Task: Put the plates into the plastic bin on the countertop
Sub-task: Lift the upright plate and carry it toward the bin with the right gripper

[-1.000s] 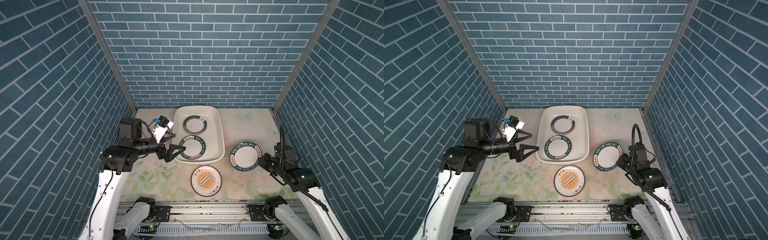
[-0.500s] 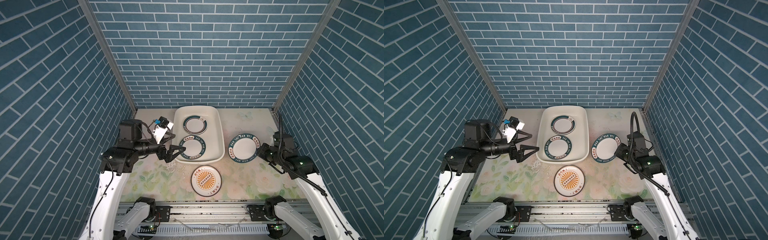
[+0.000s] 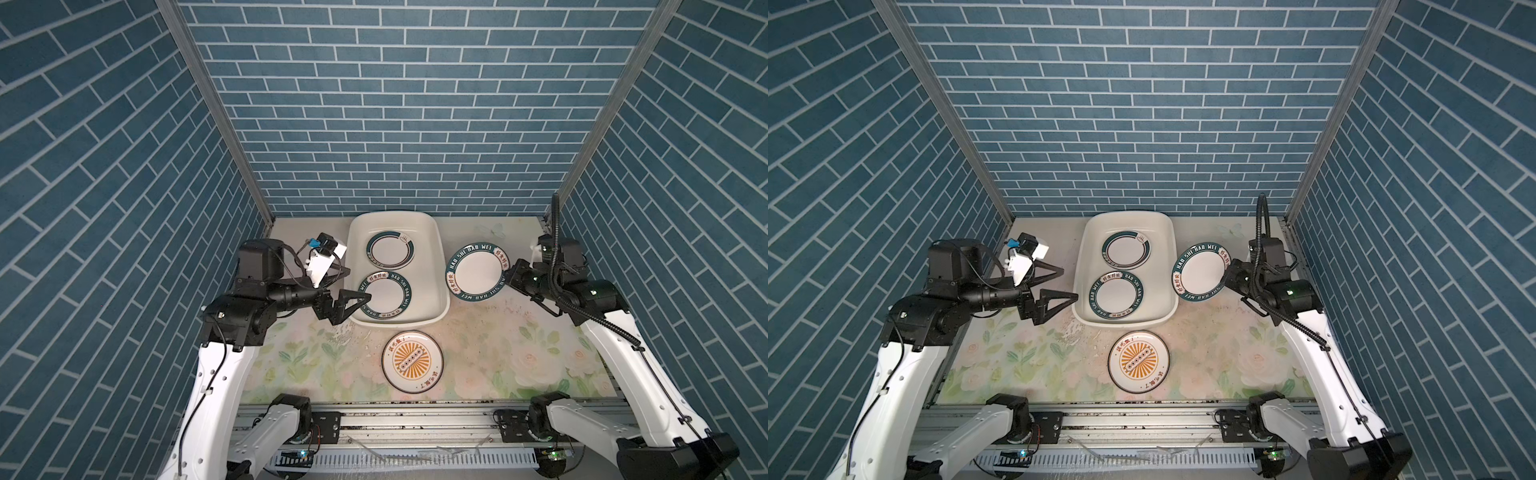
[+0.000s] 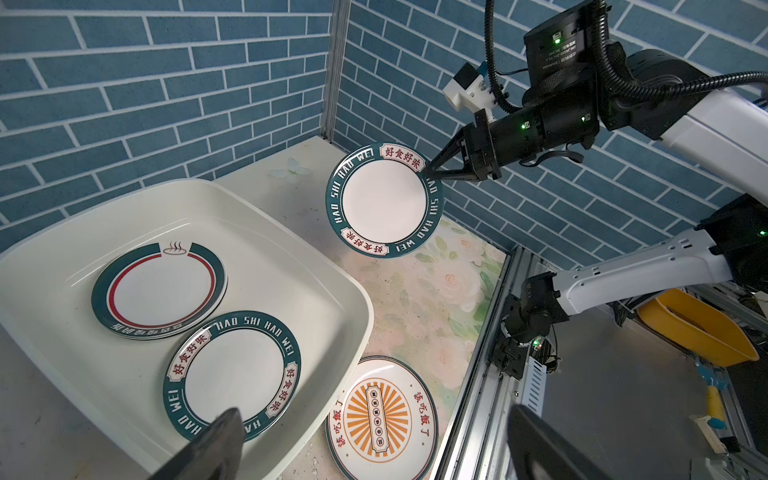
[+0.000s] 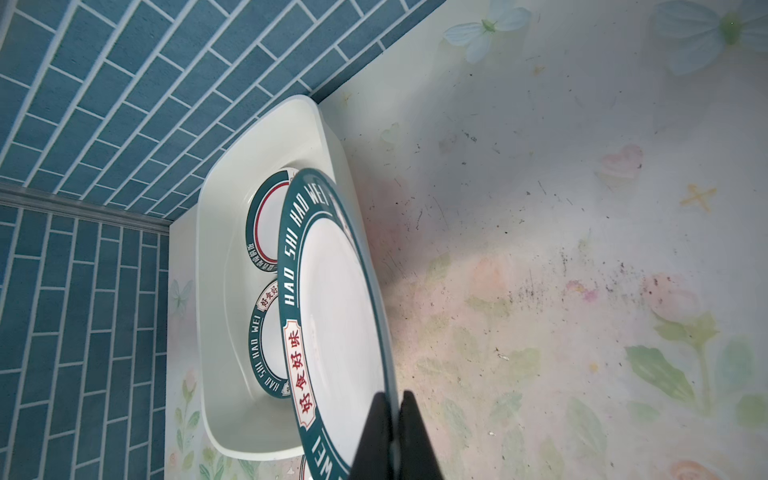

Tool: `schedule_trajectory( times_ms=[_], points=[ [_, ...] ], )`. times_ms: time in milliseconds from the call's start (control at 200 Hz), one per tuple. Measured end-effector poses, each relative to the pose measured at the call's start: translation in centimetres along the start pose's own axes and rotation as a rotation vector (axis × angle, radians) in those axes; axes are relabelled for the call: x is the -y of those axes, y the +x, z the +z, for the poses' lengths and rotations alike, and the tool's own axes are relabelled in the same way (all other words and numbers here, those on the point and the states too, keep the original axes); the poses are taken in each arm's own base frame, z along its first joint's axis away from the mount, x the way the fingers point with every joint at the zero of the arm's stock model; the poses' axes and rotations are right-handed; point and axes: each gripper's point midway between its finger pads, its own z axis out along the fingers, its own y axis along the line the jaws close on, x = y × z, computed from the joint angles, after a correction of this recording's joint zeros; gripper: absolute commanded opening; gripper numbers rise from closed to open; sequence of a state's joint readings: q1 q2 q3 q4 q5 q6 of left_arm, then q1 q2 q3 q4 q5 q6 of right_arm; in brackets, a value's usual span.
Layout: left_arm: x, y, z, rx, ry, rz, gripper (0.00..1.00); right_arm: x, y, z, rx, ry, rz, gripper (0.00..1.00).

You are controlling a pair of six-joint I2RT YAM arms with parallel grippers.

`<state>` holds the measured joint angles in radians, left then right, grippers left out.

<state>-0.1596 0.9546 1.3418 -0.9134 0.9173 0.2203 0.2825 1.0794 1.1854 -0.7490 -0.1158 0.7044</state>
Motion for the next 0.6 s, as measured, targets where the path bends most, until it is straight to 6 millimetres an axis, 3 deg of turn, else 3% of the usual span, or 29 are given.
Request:
schedule_trajectory(
  times_ms=[195,440,600],
  points=[
    [-0.1,0.0,0.0,0.001,-0.003,-0.001,1.0,-1.3,-0.4,1.6,-0.039,-0.014,-0.019,0.0],
    [-0.2,0.0,-0.1,0.004,-0.01,-0.003,0.99,-6.1,-1.1,3.4,-0.055,-0.091,-0.099,0.0],
    [-0.2,-0.1,-0.2,0.006,-0.014,-0.002,1.0,-8.6,0.0,5.9,-0.091,-0.131,-0.141,0.0]
  ],
)
